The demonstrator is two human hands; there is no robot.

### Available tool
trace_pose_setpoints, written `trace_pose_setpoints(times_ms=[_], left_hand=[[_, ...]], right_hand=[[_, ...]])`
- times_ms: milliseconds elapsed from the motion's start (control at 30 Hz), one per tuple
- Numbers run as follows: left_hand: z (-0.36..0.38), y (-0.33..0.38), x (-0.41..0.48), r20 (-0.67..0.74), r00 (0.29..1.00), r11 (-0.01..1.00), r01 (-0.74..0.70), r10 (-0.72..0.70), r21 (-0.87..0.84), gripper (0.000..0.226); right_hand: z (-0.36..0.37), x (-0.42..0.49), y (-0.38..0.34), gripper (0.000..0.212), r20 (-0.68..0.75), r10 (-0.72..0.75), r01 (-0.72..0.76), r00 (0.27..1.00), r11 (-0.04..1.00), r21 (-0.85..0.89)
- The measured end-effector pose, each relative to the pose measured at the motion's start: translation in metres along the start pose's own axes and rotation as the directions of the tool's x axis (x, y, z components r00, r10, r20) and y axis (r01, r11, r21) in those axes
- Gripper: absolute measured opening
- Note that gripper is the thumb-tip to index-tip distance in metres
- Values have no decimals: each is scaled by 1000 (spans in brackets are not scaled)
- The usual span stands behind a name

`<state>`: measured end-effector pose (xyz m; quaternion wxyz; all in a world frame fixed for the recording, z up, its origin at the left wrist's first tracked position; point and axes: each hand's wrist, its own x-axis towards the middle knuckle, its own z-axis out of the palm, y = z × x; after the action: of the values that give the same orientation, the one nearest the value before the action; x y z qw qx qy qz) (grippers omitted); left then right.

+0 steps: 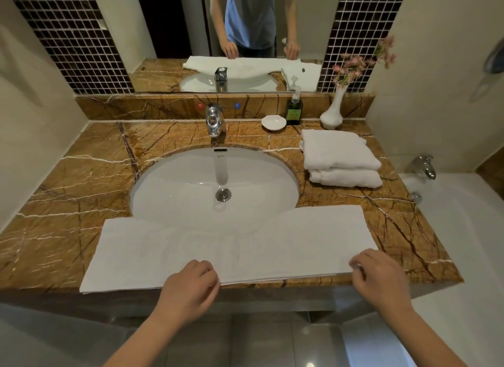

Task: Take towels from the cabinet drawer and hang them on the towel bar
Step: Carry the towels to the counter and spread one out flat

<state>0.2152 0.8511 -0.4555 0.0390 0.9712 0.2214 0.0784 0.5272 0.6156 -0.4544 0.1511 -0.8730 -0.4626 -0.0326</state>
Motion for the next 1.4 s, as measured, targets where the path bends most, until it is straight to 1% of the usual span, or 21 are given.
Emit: trace_pose_setpoints(times_ms=[33,67,133,167,200,267,333,367,433,567,667,733,800,867,967,1067,1200,1300,1400], left_hand=[[0,0,3,-22,999,999,36,-36,-12,25],[0,-1,7,-53,994,995,92,-93,-27,32],[2,-2,21,-113,971,975,205,-213,-81,41],[4,-4,28,-110,954,958,269,-280,-100,44],[8,-6,34,-63,937,936,338,-345,-95,45],[19,-15,35,73,896,897,441,-438,-23,52],[31,-27,25,151,855,866,500,-497,19,59],[36,-32,19,157,844,856,516,-514,30,61],[41,-36,10,153,838,851,523,-523,45,66],[43,-30,-1,133,851,861,507,-508,48,77],[41,-27,-2,140,852,863,502,-505,56,79],[36,-23,2,159,834,849,521,-528,86,77],[30,-9,15,137,826,838,542,-546,71,68],[27,19,35,98,862,867,499,-498,17,60],[37,78,79,83,927,919,373,-365,-125,58],[49,124,117,111,947,930,319,-303,-185,57],[69,138,126,157,931,930,348,-329,-114,58],[74,136,121,151,920,921,377,-361,-98,58],[71,139,120,140,919,914,387,-370,-122,57]], right_hand=[[4,7,-17,15,1,18,-19,1000,999,27],[10,15,-36,17,13,22,-23,1000,998,55],[28,33,-80,32,79,8,-17,997,994,112],[37,41,-102,40,123,-21,5,992,991,130],[47,47,-121,46,168,-69,48,983,991,125],[63,53,-144,53,252,-149,135,956,988,72],[75,51,-149,57,330,-131,138,935,990,1],[79,49,-147,58,354,-105,123,929,992,-28],[84,42,-143,59,359,-69,97,931,994,-59],[86,28,-143,59,353,-39,78,935,992,-96],[83,24,-143,59,356,-30,68,934,993,-96],[81,25,-142,58,361,-48,78,931,994,-70],[78,28,-137,58,352,-67,79,934,997,-21],[74,31,-128,57,308,-67,72,949,997,-3],[67,37,-108,56,255,-41,50,966,998,-27],[60,43,-82,56,254,8,10,967,997,-73],[58,44,-51,55,307,62,-30,950,994,-109],[63,40,-42,55,284,62,-36,957,995,-95],[65,37,-34,55,258,76,-51,963,993,-103]])
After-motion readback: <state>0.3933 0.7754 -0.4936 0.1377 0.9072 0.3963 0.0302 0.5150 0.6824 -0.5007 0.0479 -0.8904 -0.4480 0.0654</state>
